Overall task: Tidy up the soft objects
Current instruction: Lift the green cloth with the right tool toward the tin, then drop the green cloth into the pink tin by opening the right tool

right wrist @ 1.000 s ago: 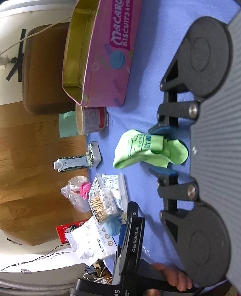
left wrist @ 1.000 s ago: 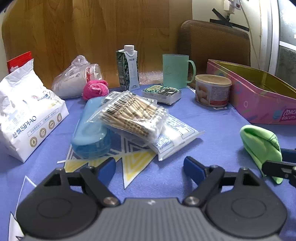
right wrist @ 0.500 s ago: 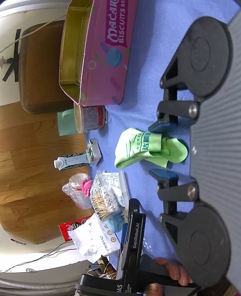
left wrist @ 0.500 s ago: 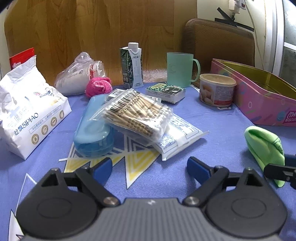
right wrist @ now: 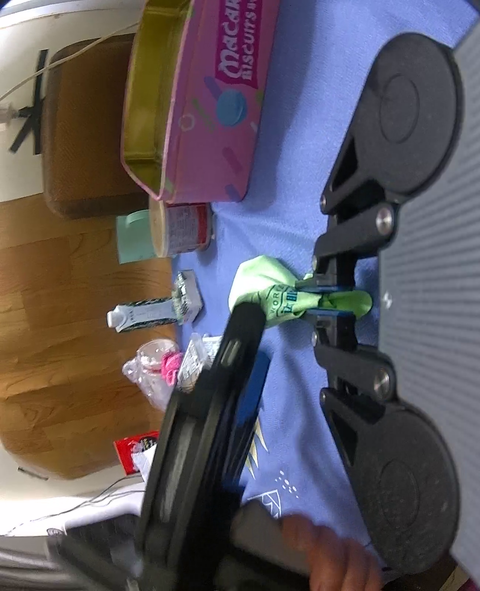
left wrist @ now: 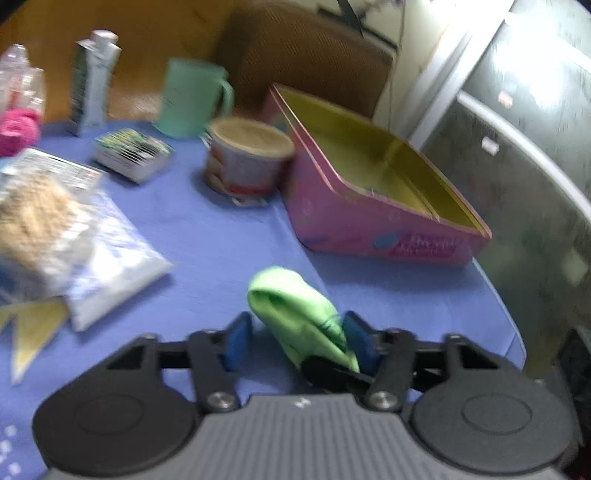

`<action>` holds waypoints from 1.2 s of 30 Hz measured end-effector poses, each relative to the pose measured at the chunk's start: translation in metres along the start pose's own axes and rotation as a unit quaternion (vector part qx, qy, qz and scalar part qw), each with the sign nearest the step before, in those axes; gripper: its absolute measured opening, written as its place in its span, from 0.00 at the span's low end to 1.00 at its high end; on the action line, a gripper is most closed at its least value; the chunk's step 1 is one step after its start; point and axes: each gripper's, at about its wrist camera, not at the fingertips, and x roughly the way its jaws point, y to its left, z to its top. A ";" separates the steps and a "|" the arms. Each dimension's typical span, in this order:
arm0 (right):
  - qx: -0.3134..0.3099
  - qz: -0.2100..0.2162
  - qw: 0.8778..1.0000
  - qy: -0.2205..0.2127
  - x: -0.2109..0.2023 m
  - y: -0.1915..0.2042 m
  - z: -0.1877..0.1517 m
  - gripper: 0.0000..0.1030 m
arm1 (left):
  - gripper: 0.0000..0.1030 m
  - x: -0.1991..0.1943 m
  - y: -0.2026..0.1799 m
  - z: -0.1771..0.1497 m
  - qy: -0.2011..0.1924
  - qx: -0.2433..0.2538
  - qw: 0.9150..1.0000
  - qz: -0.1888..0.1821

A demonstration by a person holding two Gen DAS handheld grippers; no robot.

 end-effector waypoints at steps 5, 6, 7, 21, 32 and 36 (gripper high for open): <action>-0.010 -0.005 0.999 -0.033 -0.010 0.003 -0.003 0.10 | 0.25 0.007 -0.020 0.012 -0.003 0.029 1.000 -0.013; -0.009 -0.008 0.999 -0.044 -0.013 0.003 -0.003 0.11 | 0.25 0.006 -0.024 0.015 -0.006 0.035 0.999 -0.015; -0.006 -0.013 0.998 -0.053 -0.016 0.002 -0.004 0.10 | 0.25 0.005 -0.029 0.020 -0.009 0.040 0.999 -0.017; 0.007 -0.159 0.973 -0.165 -0.035 -0.075 0.052 0.10 | 0.72 0.017 -0.081 0.083 -0.140 0.055 0.989 0.009; 0.038 -0.260 0.958 -0.118 -0.014 -0.122 0.062 0.64 | 0.72 -0.027 -0.030 0.057 -0.171 0.039 0.982 0.073; 0.056 -0.252 0.955 -0.148 -0.025 -0.117 0.058 0.64 | 0.72 -0.064 0.004 0.034 -0.192 0.015 0.976 0.098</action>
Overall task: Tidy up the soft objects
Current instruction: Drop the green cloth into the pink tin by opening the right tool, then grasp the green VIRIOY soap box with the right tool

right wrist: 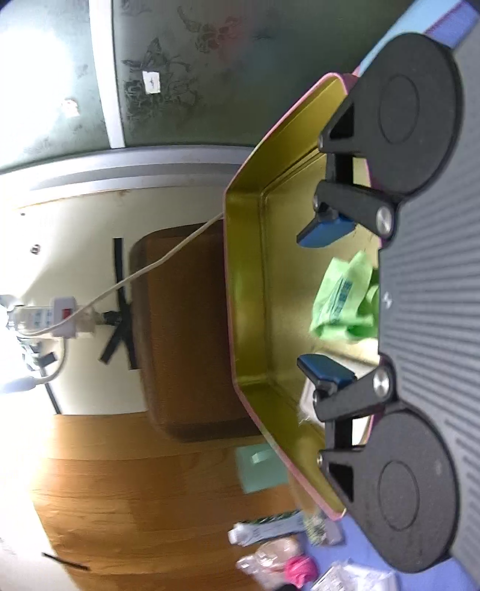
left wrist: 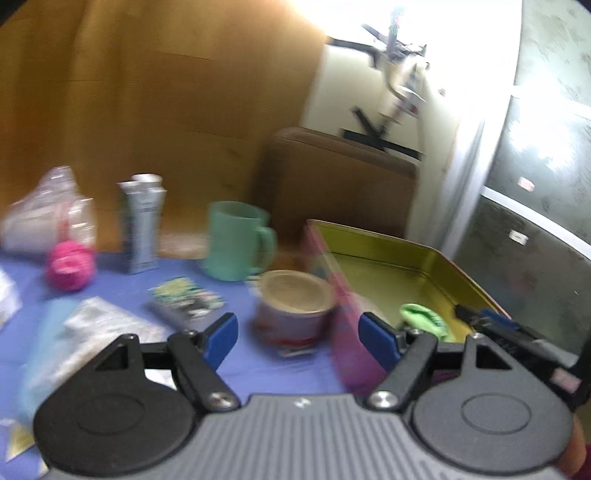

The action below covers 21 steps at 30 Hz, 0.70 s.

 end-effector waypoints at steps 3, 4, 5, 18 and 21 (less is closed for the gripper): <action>0.002 0.030 0.999 -0.021 -0.010 0.017 0.006 0.64 | 0.72 -0.028 0.034 -0.007 -0.015 -0.014 0.999 0.033; -0.002 0.050 0.998 -0.024 -0.012 0.026 0.008 0.64 | 0.72 -0.037 0.046 -0.010 -0.022 -0.022 0.998 0.047; -0.008 0.069 0.997 -0.023 -0.011 0.036 0.011 0.64 | 0.72 -0.044 0.056 -0.011 -0.028 -0.030 0.998 0.057; -0.136 0.256 0.947 0.138 0.085 0.207 0.021 0.63 | 0.72 -0.055 0.151 -0.042 -0.055 -0.128 0.987 0.076; -0.197 0.233 0.940 0.151 0.116 0.237 0.013 0.64 | 0.72 -0.048 0.158 -0.043 -0.047 -0.138 0.988 0.059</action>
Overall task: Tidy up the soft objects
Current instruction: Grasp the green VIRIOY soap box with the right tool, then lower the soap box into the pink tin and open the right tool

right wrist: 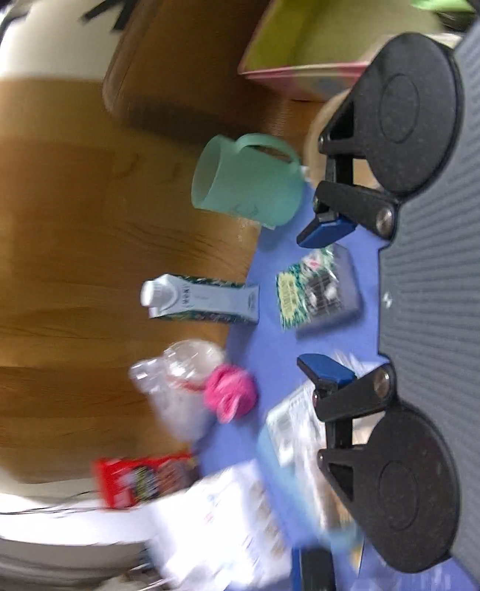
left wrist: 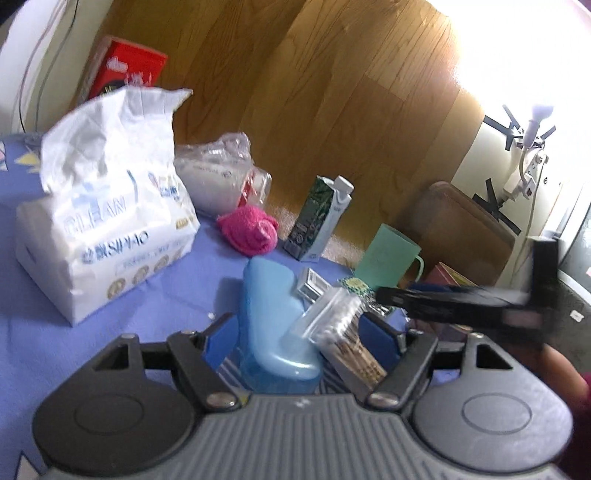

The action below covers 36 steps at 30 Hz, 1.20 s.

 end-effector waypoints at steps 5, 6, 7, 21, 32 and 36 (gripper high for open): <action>-0.009 -0.016 0.997 0.075 0.055 -0.005 0.012 0.64 | 0.72 0.002 0.004 0.002 0.001 -0.009 1.000 -0.022; -0.007 -0.015 0.996 0.084 0.062 -0.005 0.013 0.63 | 0.72 0.002 0.005 0.002 0.001 -0.009 1.000 -0.025; -0.006 -0.009 0.995 0.095 0.068 -0.005 0.013 0.62 | 0.72 0.002 0.005 0.003 0.001 -0.009 1.000 -0.025; 0.053 0.040 0.998 -0.010 -0.089 0.006 -0.036 0.51 | 0.70 -0.002 -0.012 -0.004 0.007 0.028 1.000 -0.011; 0.065 0.017 0.998 0.015 -0.142 0.030 -0.130 0.69 | 0.68 -0.008 -0.099 -0.025 0.095 0.101 0.987 -0.080; 0.081 0.019 0.996 0.013 -0.148 0.029 -0.142 0.71 | 0.67 0.007 -0.118 -0.043 0.150 0.095 0.979 -0.103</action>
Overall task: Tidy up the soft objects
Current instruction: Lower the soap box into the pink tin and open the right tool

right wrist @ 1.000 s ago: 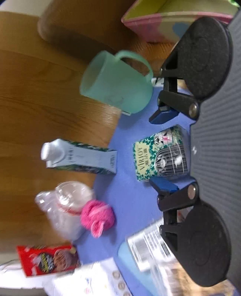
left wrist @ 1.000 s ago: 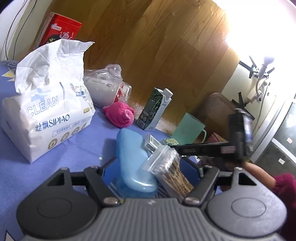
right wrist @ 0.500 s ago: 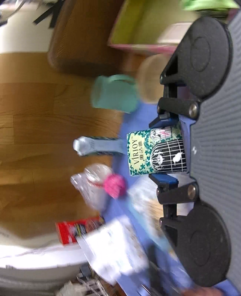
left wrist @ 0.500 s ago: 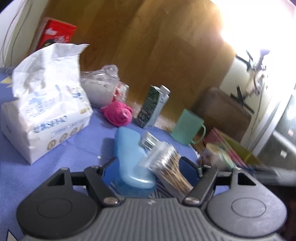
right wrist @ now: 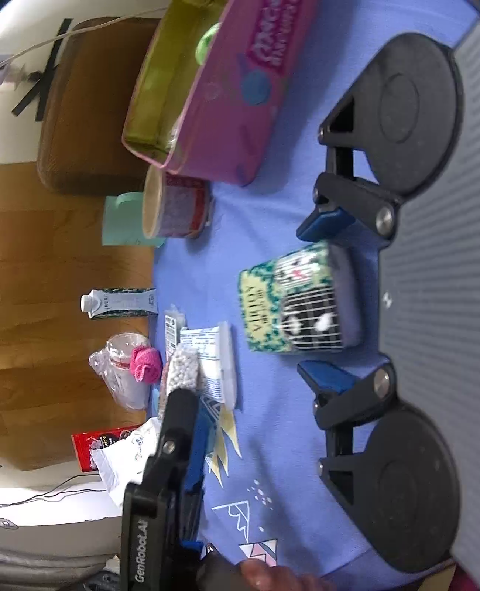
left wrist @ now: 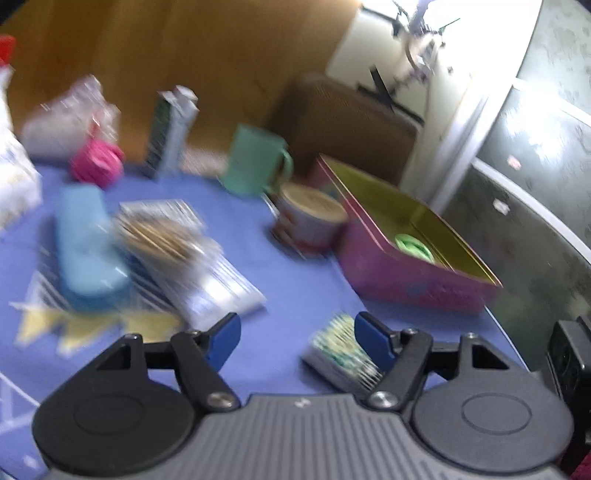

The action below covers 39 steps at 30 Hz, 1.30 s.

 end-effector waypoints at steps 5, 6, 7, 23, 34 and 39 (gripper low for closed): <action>-0.005 0.001 1.000 -0.008 -0.008 -0.001 -0.008 0.71 | 0.61 0.032 -0.025 -0.012 0.060 0.009 0.998 -0.017; -0.007 0.002 1.000 -0.011 -0.010 -0.002 -0.011 0.69 | 0.52 0.039 -0.030 -0.015 0.074 0.011 0.997 -0.019; -0.008 0.003 1.000 -0.015 -0.011 -0.002 -0.013 0.63 | 0.51 0.042 -0.034 -0.017 0.074 0.015 0.997 -0.018; 0.051 -0.111 0.976 -0.178 -0.044 -0.104 0.026 0.53 | 0.48 0.117 -0.166 0.069 0.008 0.157 0.986 -0.048; 0.085 -0.168 0.971 -0.148 0.000 -0.172 0.035 0.67 | 0.67 0.183 -0.176 0.074 0.030 0.154 0.988 0.011; 0.097 -0.151 0.967 -0.180 -0.019 -0.164 0.029 0.77 | 0.72 0.145 -0.175 0.073 -0.005 0.163 0.987 0.005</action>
